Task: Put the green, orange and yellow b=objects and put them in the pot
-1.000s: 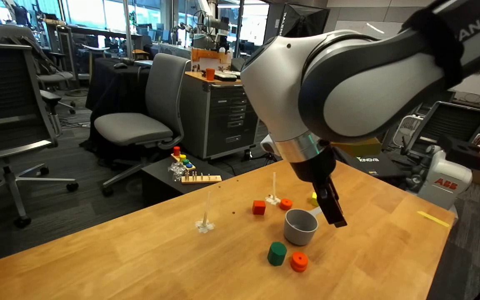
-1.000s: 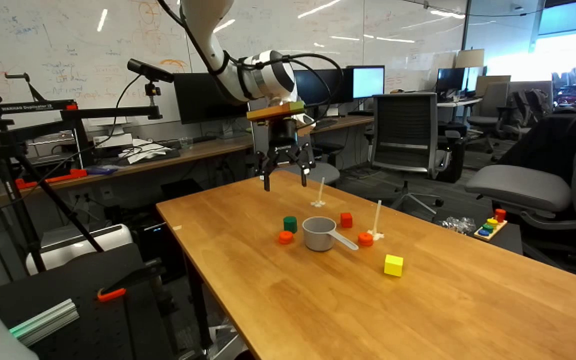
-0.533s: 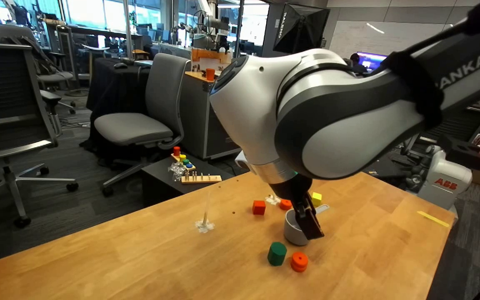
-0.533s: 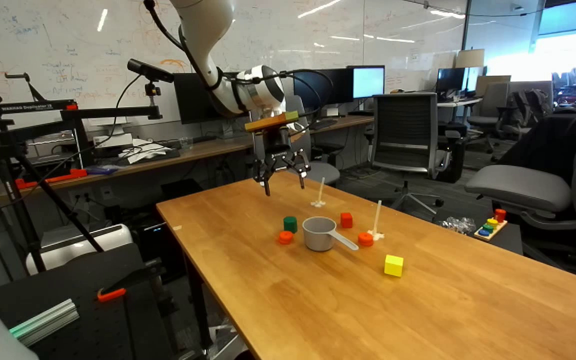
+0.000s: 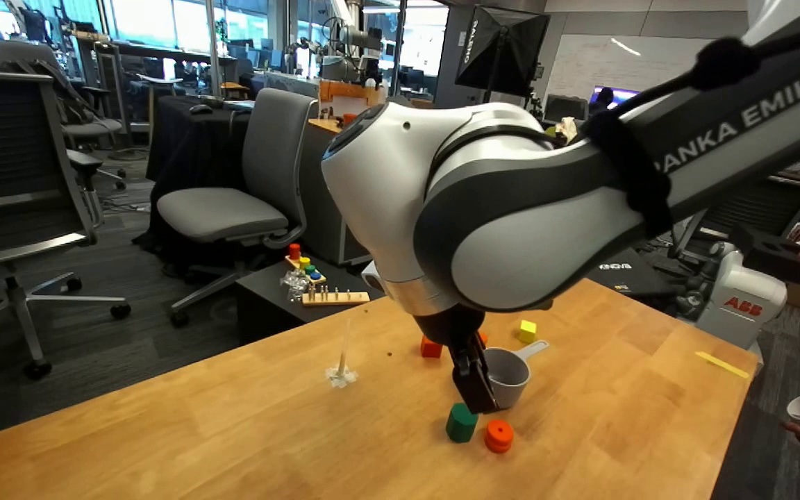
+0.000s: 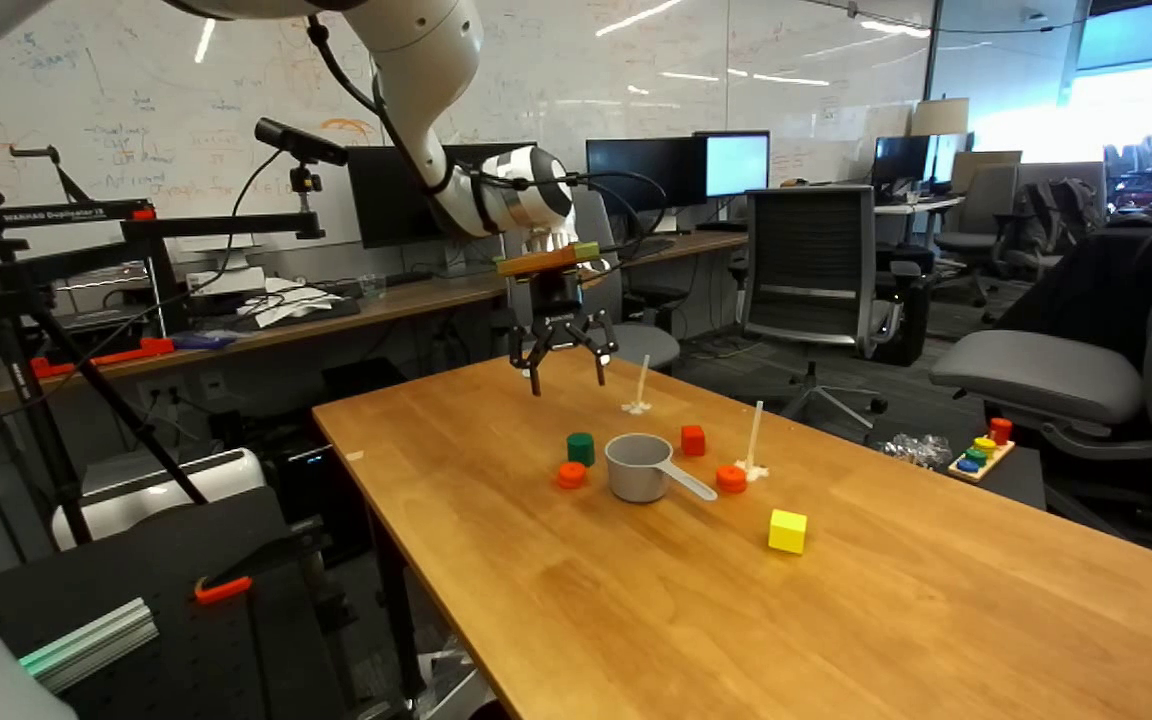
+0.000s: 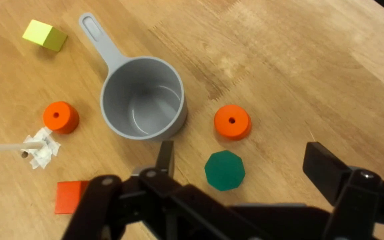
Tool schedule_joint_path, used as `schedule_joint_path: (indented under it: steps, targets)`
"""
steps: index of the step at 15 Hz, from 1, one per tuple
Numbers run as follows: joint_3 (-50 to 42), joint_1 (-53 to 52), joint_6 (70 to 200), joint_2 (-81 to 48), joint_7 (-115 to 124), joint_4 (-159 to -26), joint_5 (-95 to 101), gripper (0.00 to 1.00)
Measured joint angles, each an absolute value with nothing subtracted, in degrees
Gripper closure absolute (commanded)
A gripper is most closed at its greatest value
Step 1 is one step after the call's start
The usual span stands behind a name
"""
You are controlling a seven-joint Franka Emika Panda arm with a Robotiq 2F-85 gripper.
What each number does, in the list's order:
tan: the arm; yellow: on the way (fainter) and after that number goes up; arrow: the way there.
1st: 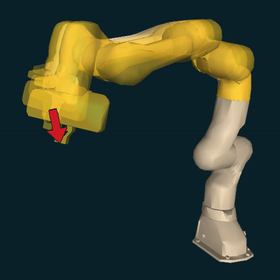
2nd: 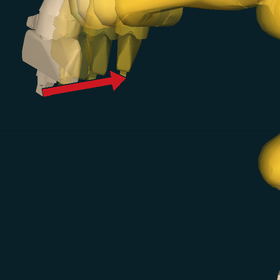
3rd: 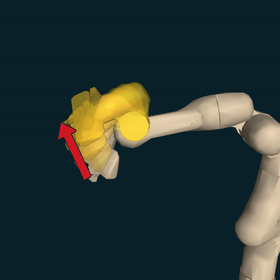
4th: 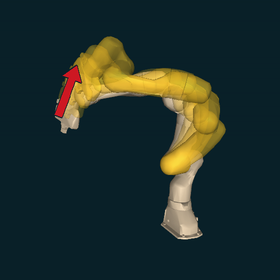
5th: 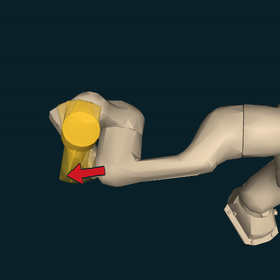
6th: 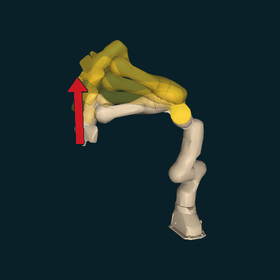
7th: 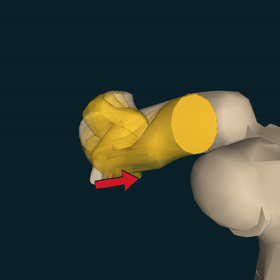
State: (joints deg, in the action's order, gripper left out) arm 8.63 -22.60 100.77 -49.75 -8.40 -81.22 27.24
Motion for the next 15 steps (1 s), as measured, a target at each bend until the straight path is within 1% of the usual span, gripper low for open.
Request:
schedule_joint_path:
  steps: [15]
  targets:
    - [8.53, -20.33, 100.22, -60.51, -15.92, -69.81, 21.78, 0.00]
